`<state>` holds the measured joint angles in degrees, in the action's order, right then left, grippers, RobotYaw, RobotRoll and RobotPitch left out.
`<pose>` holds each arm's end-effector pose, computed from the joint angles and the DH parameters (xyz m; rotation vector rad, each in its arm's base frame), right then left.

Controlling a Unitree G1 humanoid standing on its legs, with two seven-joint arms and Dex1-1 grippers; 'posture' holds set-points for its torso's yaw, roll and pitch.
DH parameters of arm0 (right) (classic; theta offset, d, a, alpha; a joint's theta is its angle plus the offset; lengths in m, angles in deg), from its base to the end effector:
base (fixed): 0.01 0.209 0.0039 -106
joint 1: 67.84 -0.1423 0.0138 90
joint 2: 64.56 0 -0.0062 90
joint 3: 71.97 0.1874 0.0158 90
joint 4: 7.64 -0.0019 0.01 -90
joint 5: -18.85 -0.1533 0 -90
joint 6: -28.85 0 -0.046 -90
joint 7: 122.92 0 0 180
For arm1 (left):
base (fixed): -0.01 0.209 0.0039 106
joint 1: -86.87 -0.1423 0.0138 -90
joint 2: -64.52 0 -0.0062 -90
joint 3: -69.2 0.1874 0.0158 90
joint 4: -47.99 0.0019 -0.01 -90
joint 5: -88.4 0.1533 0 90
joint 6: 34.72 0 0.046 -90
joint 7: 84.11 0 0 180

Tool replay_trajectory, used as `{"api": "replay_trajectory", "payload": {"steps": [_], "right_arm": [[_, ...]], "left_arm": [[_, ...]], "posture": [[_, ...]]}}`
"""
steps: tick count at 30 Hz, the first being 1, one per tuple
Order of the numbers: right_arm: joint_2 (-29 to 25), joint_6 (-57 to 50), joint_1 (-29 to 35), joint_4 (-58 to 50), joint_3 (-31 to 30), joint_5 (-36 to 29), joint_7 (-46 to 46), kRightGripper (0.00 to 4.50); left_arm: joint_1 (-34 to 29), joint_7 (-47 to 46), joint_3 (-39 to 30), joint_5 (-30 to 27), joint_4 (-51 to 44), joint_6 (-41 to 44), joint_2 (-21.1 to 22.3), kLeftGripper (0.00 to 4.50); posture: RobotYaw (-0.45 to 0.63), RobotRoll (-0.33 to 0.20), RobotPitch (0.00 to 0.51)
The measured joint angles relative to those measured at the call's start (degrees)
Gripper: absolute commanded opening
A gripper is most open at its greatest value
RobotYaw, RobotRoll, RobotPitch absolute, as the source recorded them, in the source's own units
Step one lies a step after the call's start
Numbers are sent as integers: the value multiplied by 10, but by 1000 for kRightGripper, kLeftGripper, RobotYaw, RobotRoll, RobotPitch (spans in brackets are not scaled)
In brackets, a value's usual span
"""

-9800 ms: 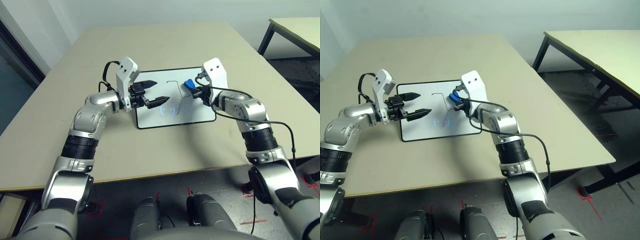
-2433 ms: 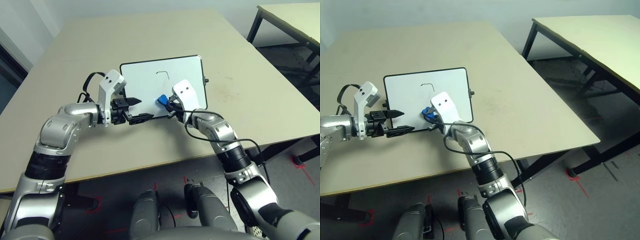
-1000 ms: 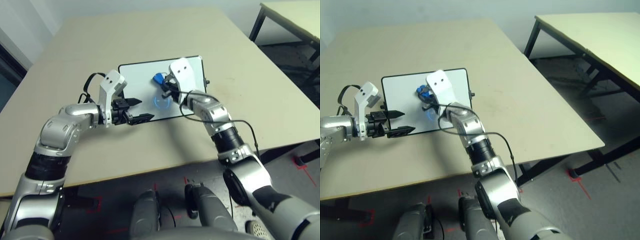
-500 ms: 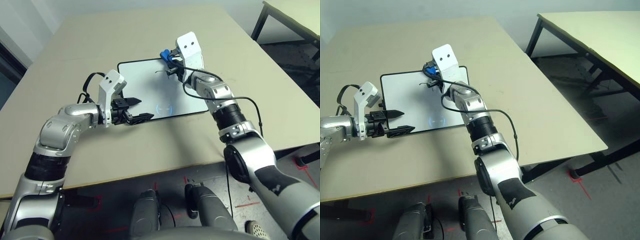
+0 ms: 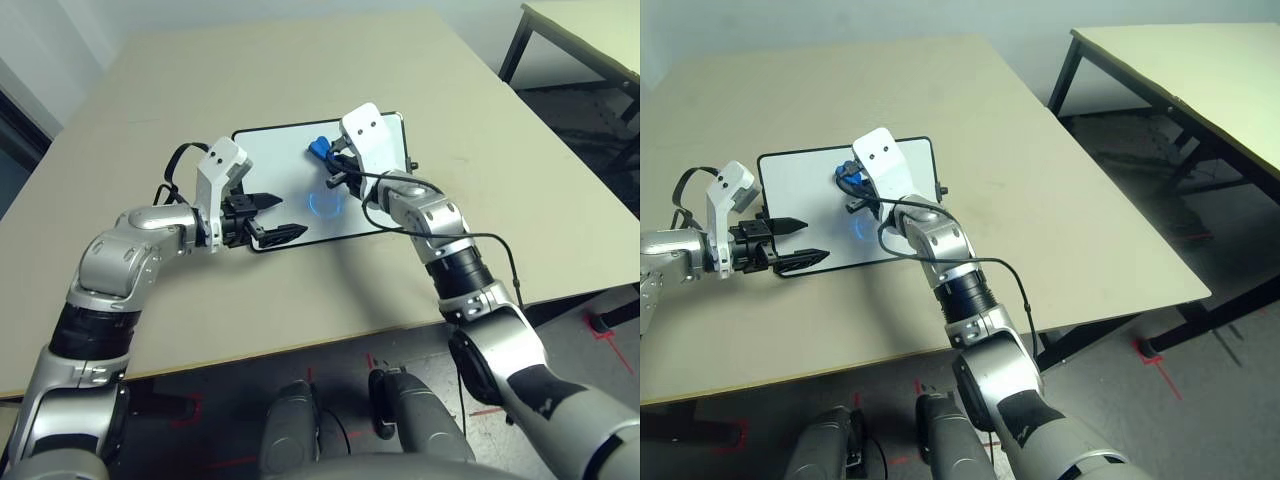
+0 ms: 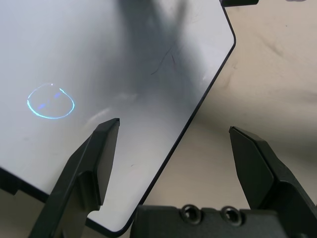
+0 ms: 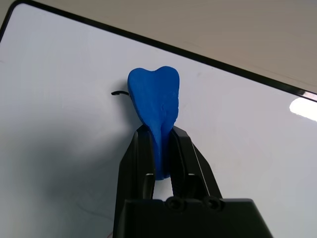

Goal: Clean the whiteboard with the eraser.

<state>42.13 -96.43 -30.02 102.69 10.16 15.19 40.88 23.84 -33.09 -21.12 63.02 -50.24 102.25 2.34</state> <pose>0.3391 -0.0489 0.1899 -0.1493 0.1183 0.6236 0.2741 0.2446 0.1958 0.2267 0.3598 -0.8687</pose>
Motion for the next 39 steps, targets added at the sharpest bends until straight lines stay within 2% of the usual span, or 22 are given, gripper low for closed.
{"api": "replay_trajectory", "payload": {"steps": [5, 12, 19, 25, 34, 39], "right_arm": [[0, -29, 39, -45, -26, 3, -10, 384], [-13, -32, 17, -28, -22, 5, -12, 384], [-21, -58, 23, -47, -32, 15, -16, 384], [-53, -87, 6, -47, -33, 19, -23, 384], [-82, -182, 38, -130, -93, 24, -61, 384], [-93, -195, 34, -134, -109, 24, -77, 384]], "left_arm": [[9, -3, 0, 0, 0, 0, 0, 4500], [14, -3, 0, 0, 1, 0, 1, 4500], [17, -4, 0, 0, 1, 0, 1, 4500], [18, -3, 0, 0, 1, 0, 2, 4500], [21, -3, 1, 0, 1, 0, 2, 4500], [25, -3, 1, 0, 4, 0, 2, 4500]], "posture": [[6, 0, 96], [3, 0, 89], [-4, 0, 80], [-11, 0, 71], [-17, 0, 62], [-19, 0, 61]]}}
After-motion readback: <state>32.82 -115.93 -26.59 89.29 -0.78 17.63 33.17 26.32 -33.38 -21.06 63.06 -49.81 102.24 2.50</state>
